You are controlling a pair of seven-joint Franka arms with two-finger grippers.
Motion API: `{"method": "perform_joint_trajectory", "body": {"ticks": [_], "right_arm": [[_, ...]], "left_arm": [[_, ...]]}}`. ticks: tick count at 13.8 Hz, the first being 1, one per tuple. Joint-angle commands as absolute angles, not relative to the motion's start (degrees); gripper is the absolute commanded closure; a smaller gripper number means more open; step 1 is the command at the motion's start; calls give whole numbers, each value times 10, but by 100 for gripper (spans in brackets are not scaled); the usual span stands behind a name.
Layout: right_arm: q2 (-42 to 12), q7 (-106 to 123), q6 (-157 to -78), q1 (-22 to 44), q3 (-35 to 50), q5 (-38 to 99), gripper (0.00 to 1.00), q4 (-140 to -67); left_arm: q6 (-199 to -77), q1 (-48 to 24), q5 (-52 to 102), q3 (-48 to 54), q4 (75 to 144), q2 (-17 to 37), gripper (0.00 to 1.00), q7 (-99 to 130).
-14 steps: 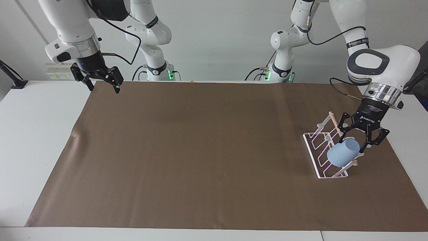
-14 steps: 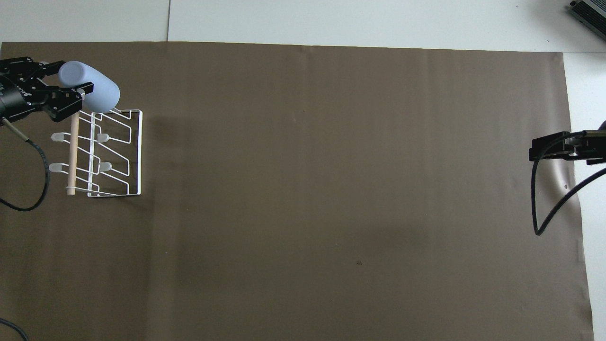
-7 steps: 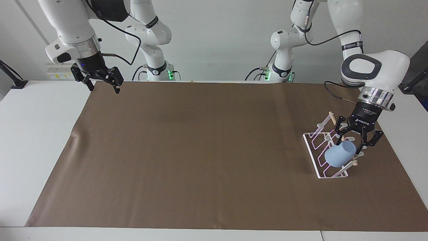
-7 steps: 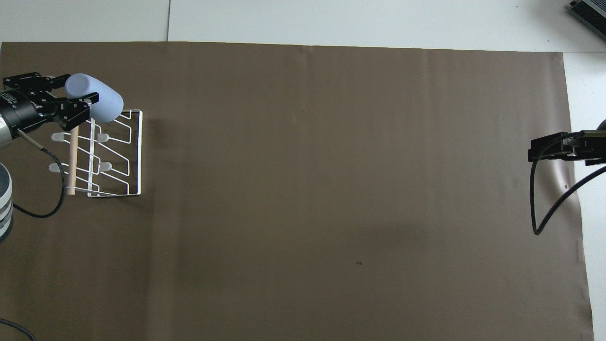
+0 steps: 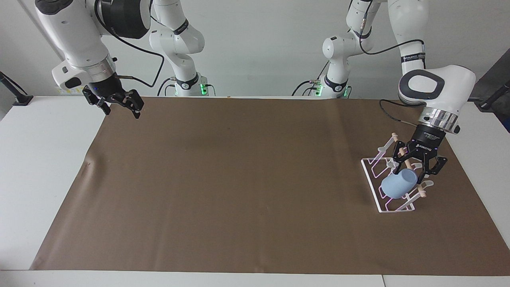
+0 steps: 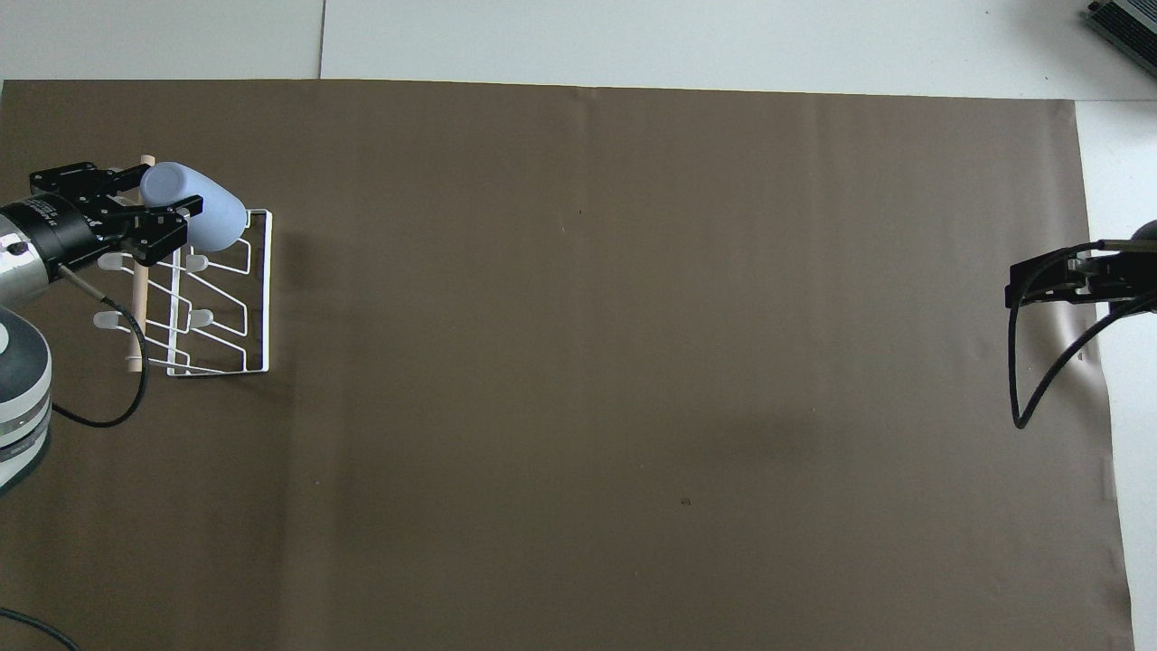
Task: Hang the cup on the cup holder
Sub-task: 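Lower the cup onto the top rack hook with the left gripper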
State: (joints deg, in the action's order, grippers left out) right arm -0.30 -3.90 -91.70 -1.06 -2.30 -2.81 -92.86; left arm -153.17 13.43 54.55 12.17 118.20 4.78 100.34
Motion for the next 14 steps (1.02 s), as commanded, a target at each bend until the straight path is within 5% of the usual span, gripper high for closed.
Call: {"method": "perform_joint_trajectory", "body": {"ticks": [1,2,3,5,14], "right_arm": [[9,-46,-905,-15,-21,-18,0,-932],[9,-46,-905,-15,-20,-18,0,-932],[9,-45,-905,-15,-20,-18,0,-931],[9,-44,-904,-14,-20,-17,0,-932],[11,-44,-848,-11,-17,0,0,-924]], "left_arm": [[-1566,106,565,117,1210,28,100,994],[-1566,107,567,117,1211,28,97,995],[-1566,107,567,117,1211,28,71,994],[-1564,108,567,117,1208,29,1,997],[-1535,107,558,115,1200,13,0,967]]}}
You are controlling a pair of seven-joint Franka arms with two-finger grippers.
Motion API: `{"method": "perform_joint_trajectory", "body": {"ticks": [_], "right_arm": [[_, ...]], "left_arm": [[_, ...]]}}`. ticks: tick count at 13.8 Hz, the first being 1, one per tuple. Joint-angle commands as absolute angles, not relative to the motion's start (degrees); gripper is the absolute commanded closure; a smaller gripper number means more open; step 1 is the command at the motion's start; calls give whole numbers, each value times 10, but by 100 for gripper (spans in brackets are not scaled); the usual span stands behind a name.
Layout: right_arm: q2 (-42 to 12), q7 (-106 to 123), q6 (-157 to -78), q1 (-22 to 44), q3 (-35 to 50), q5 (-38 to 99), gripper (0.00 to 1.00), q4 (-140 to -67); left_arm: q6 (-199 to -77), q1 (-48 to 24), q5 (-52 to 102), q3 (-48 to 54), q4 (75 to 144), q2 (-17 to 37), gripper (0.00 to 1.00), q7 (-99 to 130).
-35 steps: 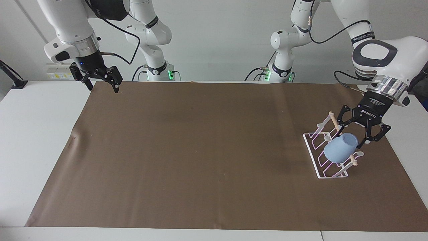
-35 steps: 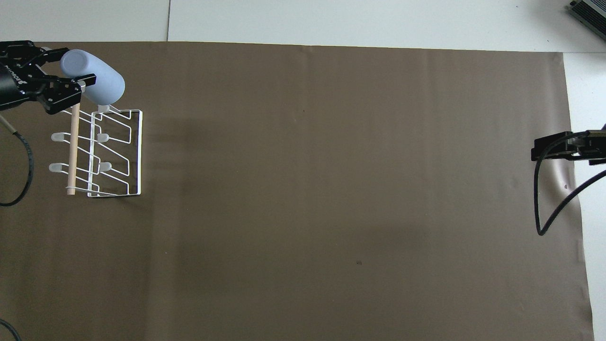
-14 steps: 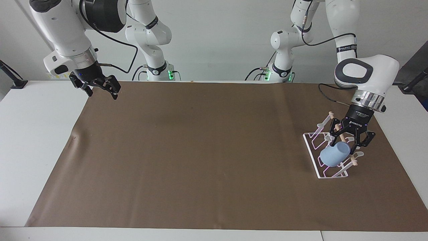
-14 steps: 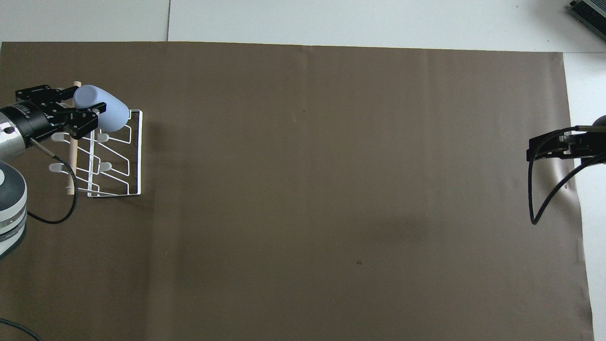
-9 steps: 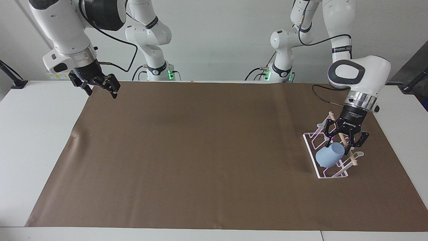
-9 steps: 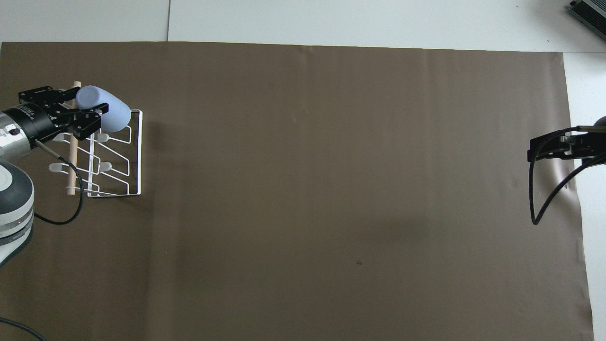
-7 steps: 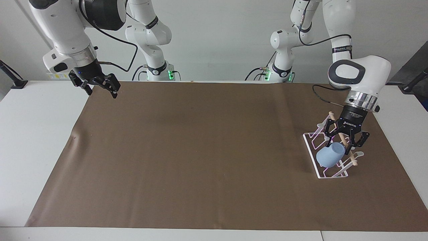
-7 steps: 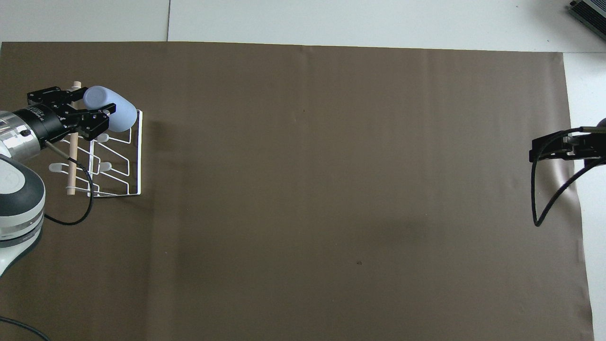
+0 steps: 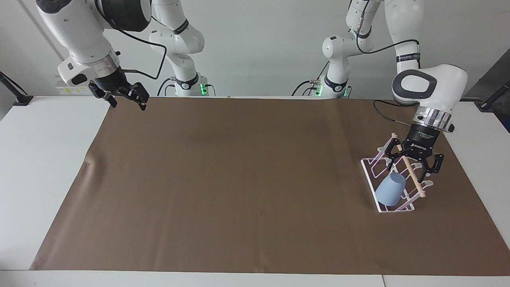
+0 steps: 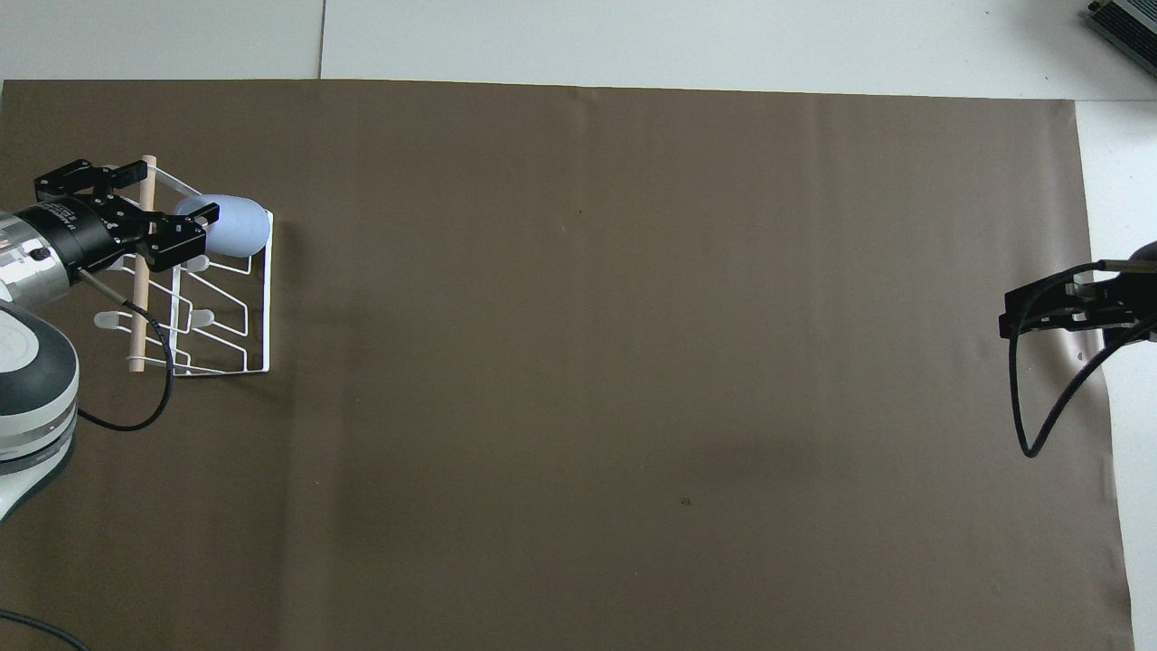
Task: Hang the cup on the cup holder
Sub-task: 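Lower the cup onto the top rack hook with the left gripper, then open the left gripper to release the cup on the hook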
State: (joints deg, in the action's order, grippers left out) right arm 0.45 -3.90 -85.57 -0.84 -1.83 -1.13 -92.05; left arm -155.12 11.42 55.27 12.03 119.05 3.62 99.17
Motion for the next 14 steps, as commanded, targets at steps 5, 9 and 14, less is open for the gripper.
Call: {"method": "perform_joint_trajectory", "body": {"ticks": [5,9,14], "right_arm": [[11,-43,-849,-11,-17,-1,0,-924],[11,-44,-861,-1,-18,-13,0,-924],[11,-45,-886,-3,-19,-34,0,-924]], "left_arm": [[-1467,76,419,120,1189,-20,0,921],[-1315,76,286,123,1116,-18,0,835],[-1198,76,187,123,1061,-12,0,538]]}}
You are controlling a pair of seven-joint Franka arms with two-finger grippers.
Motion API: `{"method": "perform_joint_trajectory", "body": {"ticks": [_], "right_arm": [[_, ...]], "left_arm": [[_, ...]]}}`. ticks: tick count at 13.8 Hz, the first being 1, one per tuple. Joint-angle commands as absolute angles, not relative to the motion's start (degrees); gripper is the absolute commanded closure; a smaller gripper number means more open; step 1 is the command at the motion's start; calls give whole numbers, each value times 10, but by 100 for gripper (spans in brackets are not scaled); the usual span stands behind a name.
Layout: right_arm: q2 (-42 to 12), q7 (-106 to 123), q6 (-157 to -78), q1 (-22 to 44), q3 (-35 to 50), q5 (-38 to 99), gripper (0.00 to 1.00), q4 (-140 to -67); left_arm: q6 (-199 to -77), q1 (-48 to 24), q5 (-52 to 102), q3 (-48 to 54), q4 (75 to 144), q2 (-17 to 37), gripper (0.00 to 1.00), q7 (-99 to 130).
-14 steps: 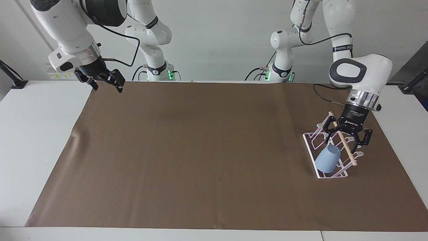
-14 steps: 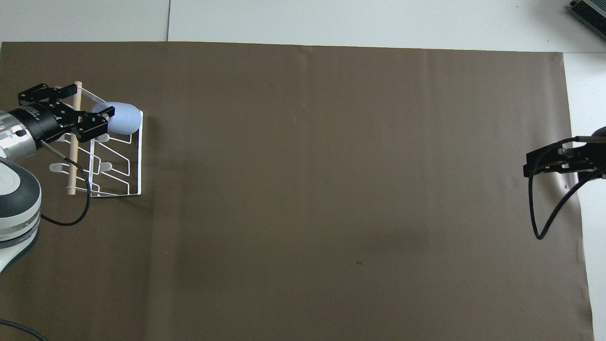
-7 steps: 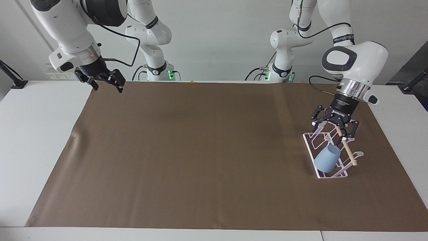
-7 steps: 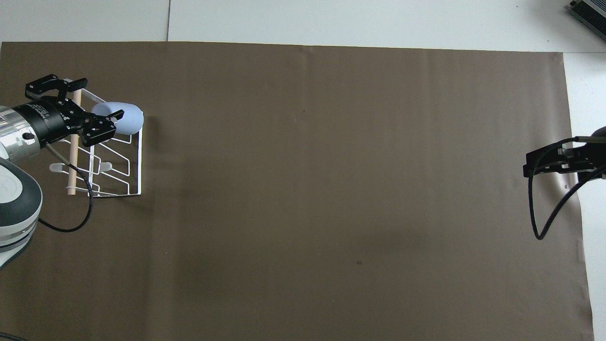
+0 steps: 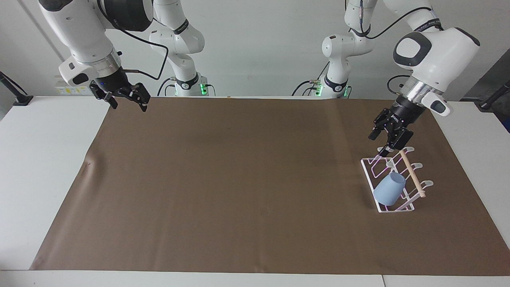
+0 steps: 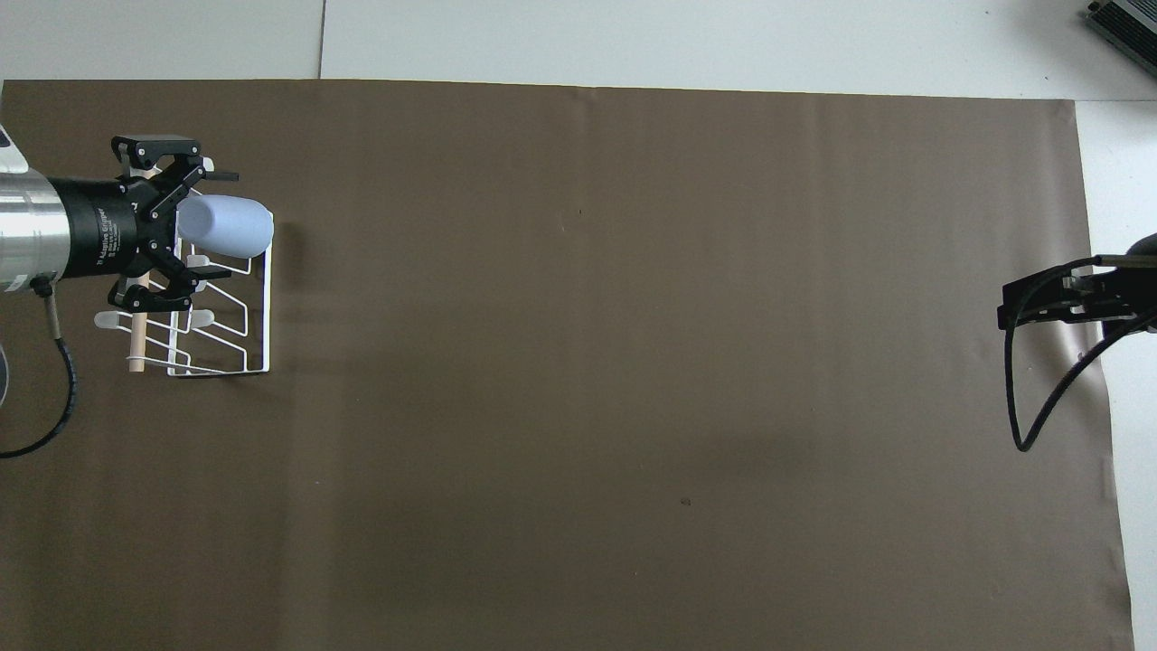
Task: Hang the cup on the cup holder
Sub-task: 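Open the left gripper to release the cup on the hook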
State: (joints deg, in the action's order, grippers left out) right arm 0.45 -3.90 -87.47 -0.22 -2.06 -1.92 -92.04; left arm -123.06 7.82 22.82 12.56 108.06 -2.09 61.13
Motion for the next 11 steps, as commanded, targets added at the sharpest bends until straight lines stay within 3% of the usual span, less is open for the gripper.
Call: {"method": "perform_joint_trajectory", "body": {"ticks": [1,4,7,11], "right_arm": [[11,-45,-889,-3,-19,-33,0,-924],[11,-44,-882,-8,-18,-25,0,-924],[11,-44,-882,-8,-18,-25,0,-925],[11,-44,-882,-8,-18,-25,0,-925]], "left_arm": [[-1181,76,173,123,1050,-12,0,489],[-1135,73,78,123,1041,-12,0,289],[-1048,67,22,125,987,3,0,139],[-964,57,-1,120,926,11,0,71]]}}
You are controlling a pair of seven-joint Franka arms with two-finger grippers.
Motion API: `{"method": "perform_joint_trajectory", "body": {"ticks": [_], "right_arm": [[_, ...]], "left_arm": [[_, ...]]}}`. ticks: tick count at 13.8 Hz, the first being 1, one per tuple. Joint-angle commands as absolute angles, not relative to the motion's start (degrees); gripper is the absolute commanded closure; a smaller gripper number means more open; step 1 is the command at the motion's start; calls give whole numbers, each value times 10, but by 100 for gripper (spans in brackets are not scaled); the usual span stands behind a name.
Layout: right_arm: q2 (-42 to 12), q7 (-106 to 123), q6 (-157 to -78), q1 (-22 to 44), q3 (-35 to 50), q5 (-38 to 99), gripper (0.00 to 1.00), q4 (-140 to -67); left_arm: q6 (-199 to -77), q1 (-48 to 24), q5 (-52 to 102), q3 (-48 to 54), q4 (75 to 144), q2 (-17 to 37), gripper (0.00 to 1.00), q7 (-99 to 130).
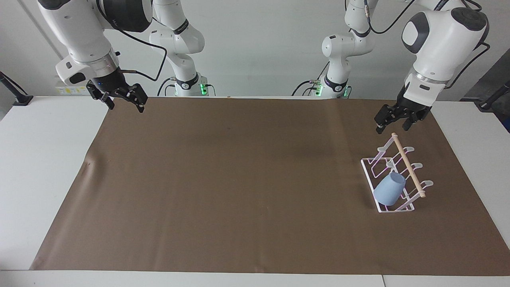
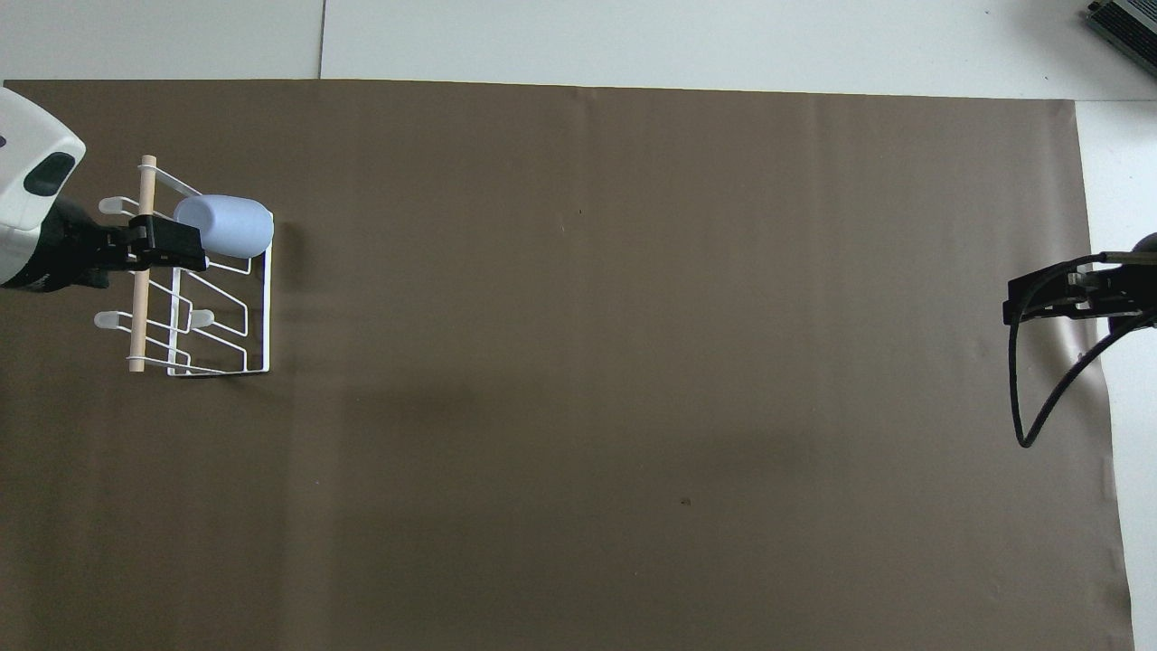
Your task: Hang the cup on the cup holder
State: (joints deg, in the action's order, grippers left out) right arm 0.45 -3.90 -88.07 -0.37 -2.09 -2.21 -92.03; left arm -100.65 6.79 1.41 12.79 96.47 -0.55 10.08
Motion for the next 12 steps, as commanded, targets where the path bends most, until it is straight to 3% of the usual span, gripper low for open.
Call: {"method": "perform_joint_trajectory", "body": {"ticks": [1,3,6,12], "right_arm": [[11,-44,-882,-8,-18,-25,0,-925],[11,-44,-882,-8,-18,-25,0,-925],[11,-44,-882,-8,-18,-25,0,-925],[11,-44,-882,-8,-18,-25,0,-925]], "left_arm": [[-943,55,-1,117,915,10,0,56],[-902,28,-1,87,884,12,0,16],[-858,-68,1,-19,860,11,0,-14],[-833,-79,6,-26,867,-10,0,-19]]}}
